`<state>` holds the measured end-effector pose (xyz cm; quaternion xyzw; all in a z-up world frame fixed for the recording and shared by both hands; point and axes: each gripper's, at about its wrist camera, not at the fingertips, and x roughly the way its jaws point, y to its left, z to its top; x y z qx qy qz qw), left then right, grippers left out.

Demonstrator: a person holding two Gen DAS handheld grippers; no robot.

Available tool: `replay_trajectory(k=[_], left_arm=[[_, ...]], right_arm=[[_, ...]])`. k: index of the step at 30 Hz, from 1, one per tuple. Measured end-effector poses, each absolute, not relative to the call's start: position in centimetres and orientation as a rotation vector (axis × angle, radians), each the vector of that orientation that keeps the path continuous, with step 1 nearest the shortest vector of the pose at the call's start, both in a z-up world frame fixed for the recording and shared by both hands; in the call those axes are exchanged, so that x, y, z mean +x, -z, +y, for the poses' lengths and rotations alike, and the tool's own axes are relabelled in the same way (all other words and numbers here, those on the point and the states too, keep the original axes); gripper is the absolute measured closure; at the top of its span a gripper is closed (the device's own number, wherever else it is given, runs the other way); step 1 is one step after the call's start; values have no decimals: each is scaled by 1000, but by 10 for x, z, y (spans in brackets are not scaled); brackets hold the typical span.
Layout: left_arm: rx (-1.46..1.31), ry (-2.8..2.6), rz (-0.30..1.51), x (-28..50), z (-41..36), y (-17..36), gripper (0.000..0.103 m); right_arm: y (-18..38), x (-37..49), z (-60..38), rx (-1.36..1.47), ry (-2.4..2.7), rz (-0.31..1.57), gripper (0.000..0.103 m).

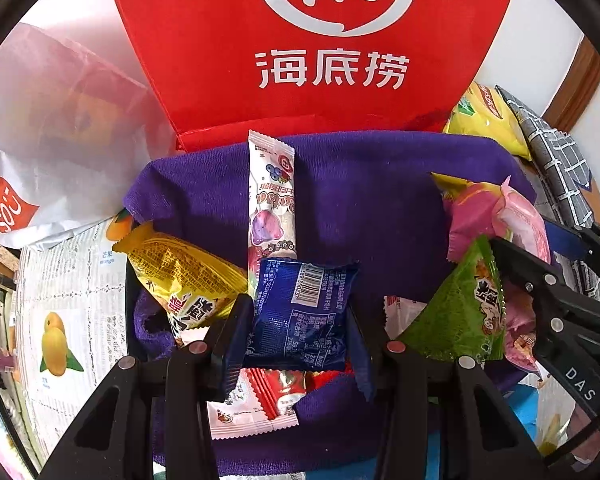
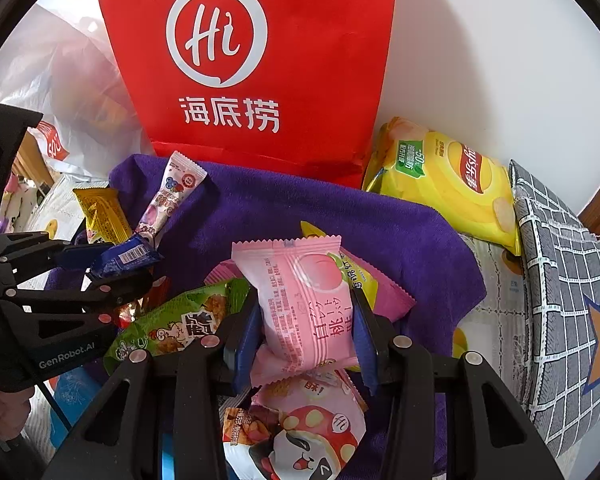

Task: Organize snacks
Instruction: 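Lower the blue packet and pink packet onto the snack pile with both tools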

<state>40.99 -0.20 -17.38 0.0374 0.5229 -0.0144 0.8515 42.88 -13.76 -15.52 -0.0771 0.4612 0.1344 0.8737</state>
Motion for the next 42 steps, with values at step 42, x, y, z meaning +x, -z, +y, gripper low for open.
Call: replay_trajectory(k=[42], left_arm=[[84,31,1127,416,-12,183,59]], right_arm=[[154,427,-143,-135,-288,972,56]])
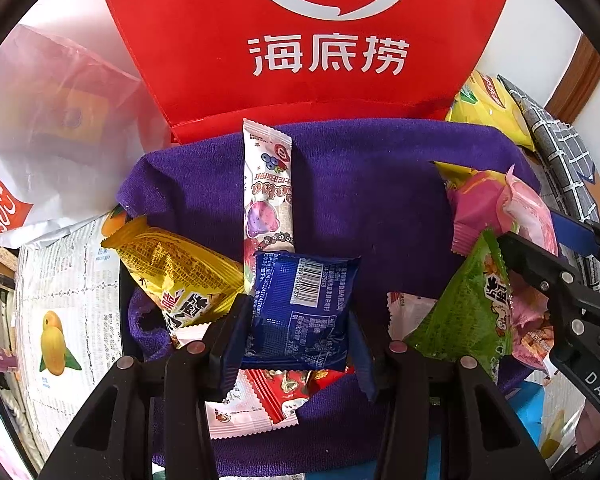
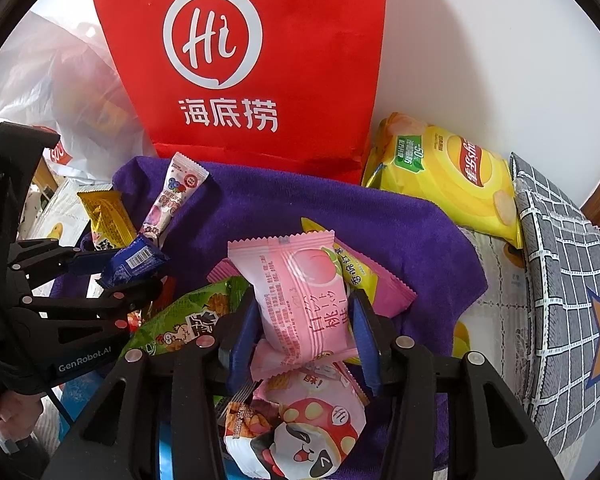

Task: Organize snacks
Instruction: 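Lower the blue packet and pink packet onto the snack pile with both tools, then open both tools to release the packets and pull back from the towel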

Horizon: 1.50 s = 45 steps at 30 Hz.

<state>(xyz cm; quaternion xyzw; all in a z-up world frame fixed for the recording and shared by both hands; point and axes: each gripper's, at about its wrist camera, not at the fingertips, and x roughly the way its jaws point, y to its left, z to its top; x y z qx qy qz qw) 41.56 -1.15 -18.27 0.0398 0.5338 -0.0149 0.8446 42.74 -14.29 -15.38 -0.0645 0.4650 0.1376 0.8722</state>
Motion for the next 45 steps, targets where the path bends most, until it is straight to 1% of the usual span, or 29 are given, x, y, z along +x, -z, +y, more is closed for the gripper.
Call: replay_trajectory(k=[5,11,19,22,24,26,33,35,42,45], left_arm=[[87,35,1127,416,-10,182,58],[96,39,1119,414,-14,178,52],[102,44,1096,411,-16,169,50],[97,46,1084,408,-17,163,47],[96,47,1079,406,-16,158,45],[99,53,1071,404,-15,154,38],[79,48,1054,397,-7,143,33],[76,44,1042,395,-6,138,26],[67,32,1009,387,-3,126,25],[65,29,984,381,0,117,25]], right_arm=[[153,427,-144,-139,-283,972,54],[151,426,-146,-130,-282,965,53],[145,423,-145,-125,-284,952,51],[143,423,-146,-119,-281,945,50],[141,423,-147,-114,-280,940,47],[140,423,-148,-112,-278,936,45],[133,419,-148,-109,-288,915,42],[129,417,-149,-103,-292,905,39],[114,405,-143,-136,-288,866,31],[105,398,-145,-137,-273,845,31]])
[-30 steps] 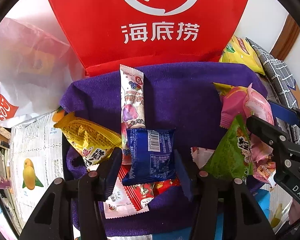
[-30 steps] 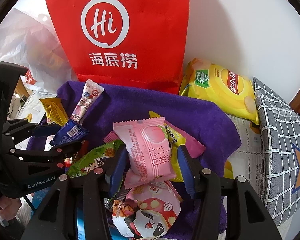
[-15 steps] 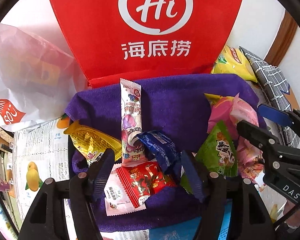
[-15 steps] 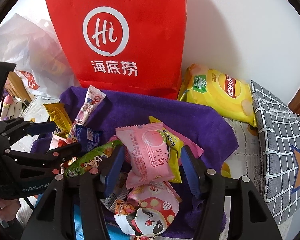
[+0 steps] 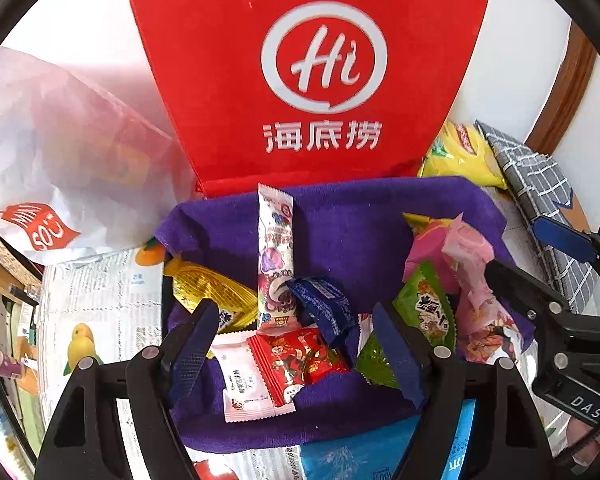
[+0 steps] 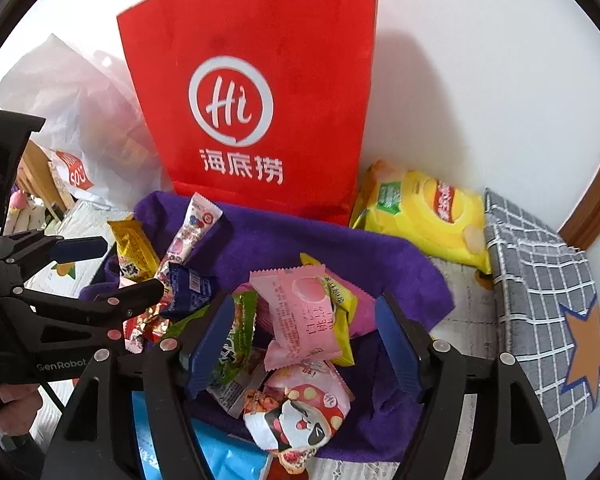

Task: Organize snacks
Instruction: 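Open both tools to release the packets and pull back from the towel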

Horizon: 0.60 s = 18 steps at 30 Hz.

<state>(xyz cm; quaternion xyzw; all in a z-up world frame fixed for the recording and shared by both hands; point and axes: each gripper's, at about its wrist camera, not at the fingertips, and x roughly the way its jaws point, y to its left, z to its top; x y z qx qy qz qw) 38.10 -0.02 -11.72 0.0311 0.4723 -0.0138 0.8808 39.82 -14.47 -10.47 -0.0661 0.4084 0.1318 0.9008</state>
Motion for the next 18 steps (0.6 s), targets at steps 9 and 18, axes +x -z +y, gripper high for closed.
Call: replay_trajectory(k=[9,18], left_arm=[[46,30,950,352,0,100,25],[15,49,853,292,6,74,25]], right_arm=[[81,371,-166,-50,-257,812,30],[70,318,-183,-15,-201,814,26]])
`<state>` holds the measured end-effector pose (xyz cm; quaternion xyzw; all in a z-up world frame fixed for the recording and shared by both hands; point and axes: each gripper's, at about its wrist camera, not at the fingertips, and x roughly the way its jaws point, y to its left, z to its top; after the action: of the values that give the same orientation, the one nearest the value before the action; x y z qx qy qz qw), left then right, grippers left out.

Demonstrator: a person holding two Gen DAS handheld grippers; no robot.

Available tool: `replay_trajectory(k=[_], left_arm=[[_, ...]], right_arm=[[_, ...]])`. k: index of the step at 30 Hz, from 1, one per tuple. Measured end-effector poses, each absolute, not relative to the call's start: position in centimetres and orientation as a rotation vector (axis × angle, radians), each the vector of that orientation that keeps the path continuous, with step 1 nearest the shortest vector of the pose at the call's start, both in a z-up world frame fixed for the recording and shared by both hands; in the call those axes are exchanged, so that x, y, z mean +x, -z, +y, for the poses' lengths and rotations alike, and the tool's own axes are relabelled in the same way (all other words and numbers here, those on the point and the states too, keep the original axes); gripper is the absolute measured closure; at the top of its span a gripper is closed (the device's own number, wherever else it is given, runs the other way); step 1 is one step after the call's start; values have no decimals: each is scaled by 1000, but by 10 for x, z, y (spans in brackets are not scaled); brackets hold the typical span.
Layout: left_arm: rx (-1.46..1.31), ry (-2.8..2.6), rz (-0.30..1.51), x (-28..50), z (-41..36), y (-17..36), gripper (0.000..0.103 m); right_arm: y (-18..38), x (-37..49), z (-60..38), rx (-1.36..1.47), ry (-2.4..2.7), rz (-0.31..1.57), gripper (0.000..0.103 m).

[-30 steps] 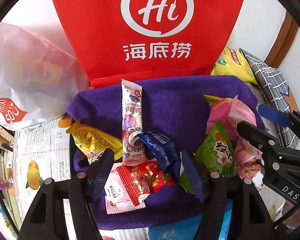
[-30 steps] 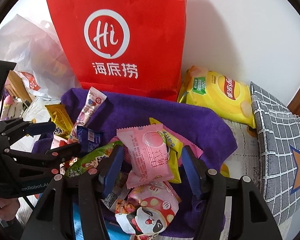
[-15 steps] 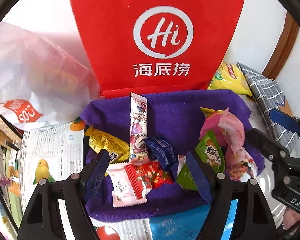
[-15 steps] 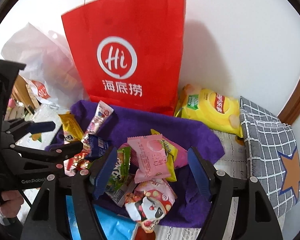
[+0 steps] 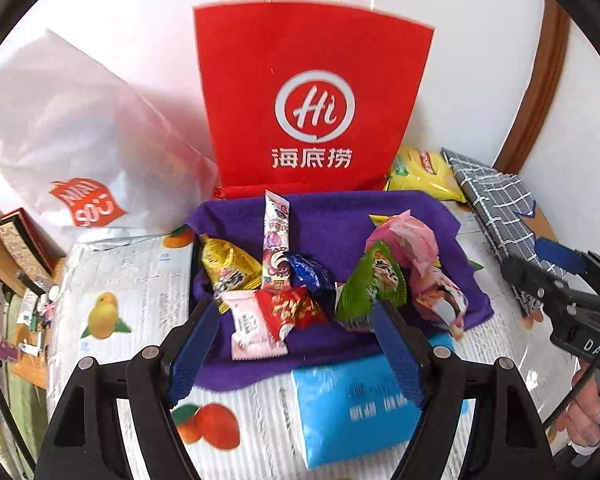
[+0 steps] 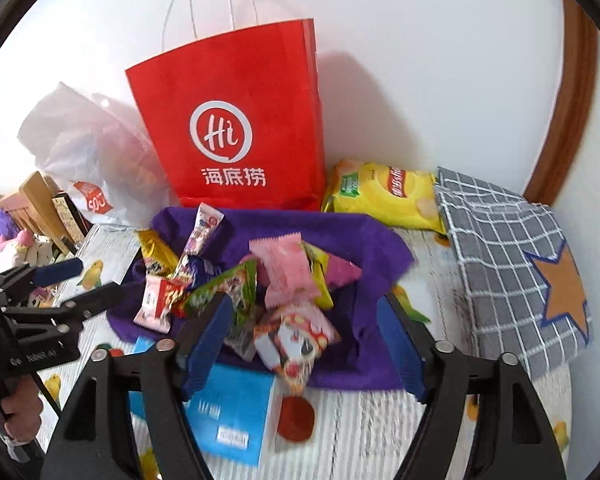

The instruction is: Organize snacks

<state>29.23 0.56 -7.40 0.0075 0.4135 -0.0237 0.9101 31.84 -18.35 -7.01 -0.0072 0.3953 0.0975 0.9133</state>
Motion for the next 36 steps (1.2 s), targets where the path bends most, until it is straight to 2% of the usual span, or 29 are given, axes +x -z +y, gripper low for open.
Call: replay_trajectory(k=[3,10,23,27,29,36], left_arm=[[7,34,824,266,7,62,25],[-42,53,783,213,9,47,21],[-30,55,684,121,2,33,21],[-17,45,658,100,-1,27,20],[-20,42,646,91,-2,24,11],[-38,25,591,59,-2,16,9]], right_arm=[[62,292,-186,-28,-163,786,26],[42,225,-185,-61,-139,708,9],[23,128,-186,-31,-148,643,8],[15,110,-192,-8,-157,620,2],[12,98,-195,-7,-147,598,0],[6,66,-204,5,-122,584,0]])
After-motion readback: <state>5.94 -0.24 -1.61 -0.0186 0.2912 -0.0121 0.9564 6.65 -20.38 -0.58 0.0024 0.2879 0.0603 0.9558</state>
